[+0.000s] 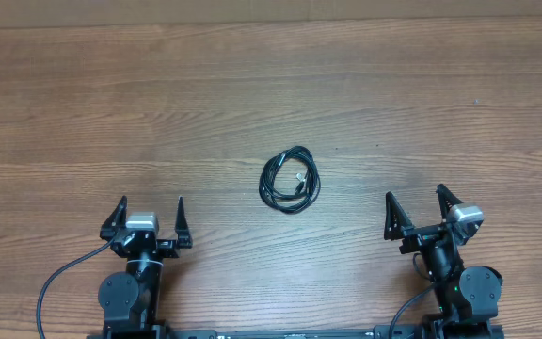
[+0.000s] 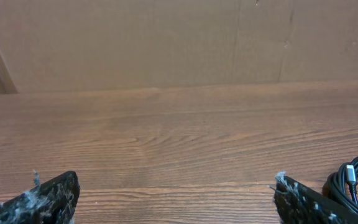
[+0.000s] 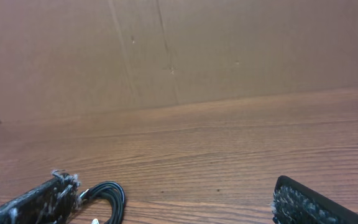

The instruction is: Untangle cables

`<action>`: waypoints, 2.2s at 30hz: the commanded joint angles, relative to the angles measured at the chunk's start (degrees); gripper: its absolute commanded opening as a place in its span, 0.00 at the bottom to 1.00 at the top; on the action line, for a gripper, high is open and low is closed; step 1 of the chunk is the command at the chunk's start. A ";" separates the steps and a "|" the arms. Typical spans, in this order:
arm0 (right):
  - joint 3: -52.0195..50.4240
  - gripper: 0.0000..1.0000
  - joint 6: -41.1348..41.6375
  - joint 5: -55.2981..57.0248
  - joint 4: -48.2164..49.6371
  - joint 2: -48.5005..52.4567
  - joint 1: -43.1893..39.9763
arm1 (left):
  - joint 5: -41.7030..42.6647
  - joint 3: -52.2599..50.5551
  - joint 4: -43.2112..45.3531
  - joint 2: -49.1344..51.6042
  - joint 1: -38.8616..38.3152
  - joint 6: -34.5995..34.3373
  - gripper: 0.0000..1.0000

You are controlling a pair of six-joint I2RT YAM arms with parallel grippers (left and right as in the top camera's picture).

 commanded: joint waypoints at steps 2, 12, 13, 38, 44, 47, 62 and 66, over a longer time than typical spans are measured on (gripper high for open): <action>-0.59 1.00 -0.04 -0.04 0.22 -0.50 0.48 | -0.17 -0.24 -0.15 -0.57 -0.44 1.07 1.00; -0.59 1.00 -0.02 -1.14 0.35 -0.50 0.48 | -0.17 -0.24 -0.15 -0.57 -0.44 1.07 1.00; -0.59 1.00 0.04 -1.51 0.35 -0.50 0.48 | -0.17 -0.24 -0.15 -0.57 -0.44 1.07 1.00; 16.06 1.00 9.49 -11.54 -13.60 12.41 0.48 | -1.77 4.96 -3.45 -0.26 -0.37 -3.91 0.99; 27.52 1.00 6.82 -9.79 -19.52 17.16 0.46 | -0.52 15.28 -6.75 8.59 -0.37 -3.89 0.99; 32.28 1.00 4.44 -8.72 -23.58 19.85 0.46 | 2.19 21.55 -7.89 16.33 -0.37 -3.89 0.99; 62.45 1.00 2.29 -2.47 -47.06 52.00 0.46 | 10.67 77.35 -43.34 71.04 -9.20 -3.89 1.00; 63.56 1.00 4.42 -4.76 -46.36 58.31 0.46 | 11.13 81.09 -44.46 80.35 -15.56 -3.85 1.00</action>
